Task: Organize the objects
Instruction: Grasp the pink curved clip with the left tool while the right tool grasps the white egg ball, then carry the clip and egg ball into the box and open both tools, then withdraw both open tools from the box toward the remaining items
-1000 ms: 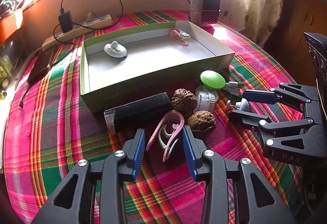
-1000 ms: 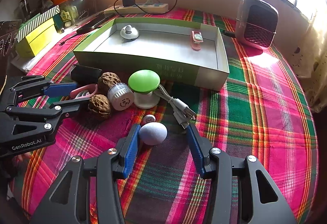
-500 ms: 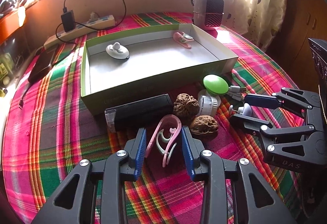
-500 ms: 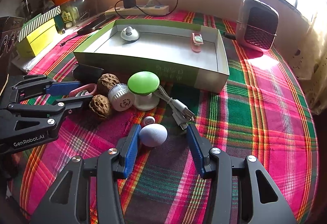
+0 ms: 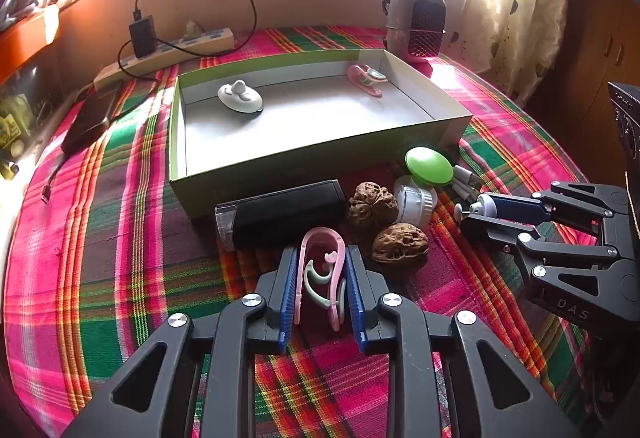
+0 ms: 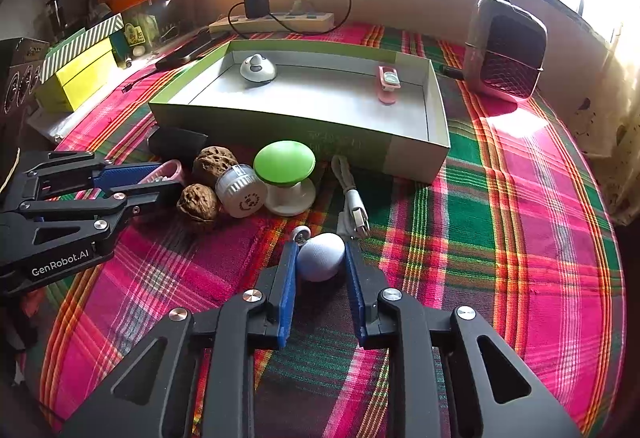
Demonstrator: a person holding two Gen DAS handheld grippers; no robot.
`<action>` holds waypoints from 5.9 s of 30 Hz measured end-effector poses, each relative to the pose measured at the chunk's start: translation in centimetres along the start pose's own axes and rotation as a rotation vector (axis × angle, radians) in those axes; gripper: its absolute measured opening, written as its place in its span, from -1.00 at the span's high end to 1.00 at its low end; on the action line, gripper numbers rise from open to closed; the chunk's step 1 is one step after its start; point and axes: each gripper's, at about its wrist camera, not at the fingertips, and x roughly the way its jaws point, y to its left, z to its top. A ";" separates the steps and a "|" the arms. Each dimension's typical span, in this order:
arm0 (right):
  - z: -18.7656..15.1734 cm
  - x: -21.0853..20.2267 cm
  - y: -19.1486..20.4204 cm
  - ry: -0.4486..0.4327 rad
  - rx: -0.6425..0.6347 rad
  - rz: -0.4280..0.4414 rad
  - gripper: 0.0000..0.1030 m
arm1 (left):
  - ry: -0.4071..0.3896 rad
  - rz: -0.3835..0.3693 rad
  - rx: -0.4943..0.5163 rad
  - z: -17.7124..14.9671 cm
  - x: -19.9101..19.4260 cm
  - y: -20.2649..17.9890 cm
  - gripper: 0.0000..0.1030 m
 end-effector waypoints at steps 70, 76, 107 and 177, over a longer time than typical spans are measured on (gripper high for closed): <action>14.4 6.1 -1.3 -0.040 -0.029 0.056 0.53 | -0.065 0.085 -0.122 8.9 2.4 5.0 0.59; 15.3 8.5 -1.0 -0.007 -0.042 0.073 0.53 | -0.036 0.101 -0.129 9.3 3.9 5.3 0.59; 16.7 12.4 0.2 0.076 -0.098 0.039 0.53 | 0.011 0.131 -0.105 9.9 6.5 5.8 0.58; 4.5 -1.0 -4.5 -0.063 0.093 -0.064 0.17 | -0.120 0.028 -0.102 3.7 -3.1 2.9 0.46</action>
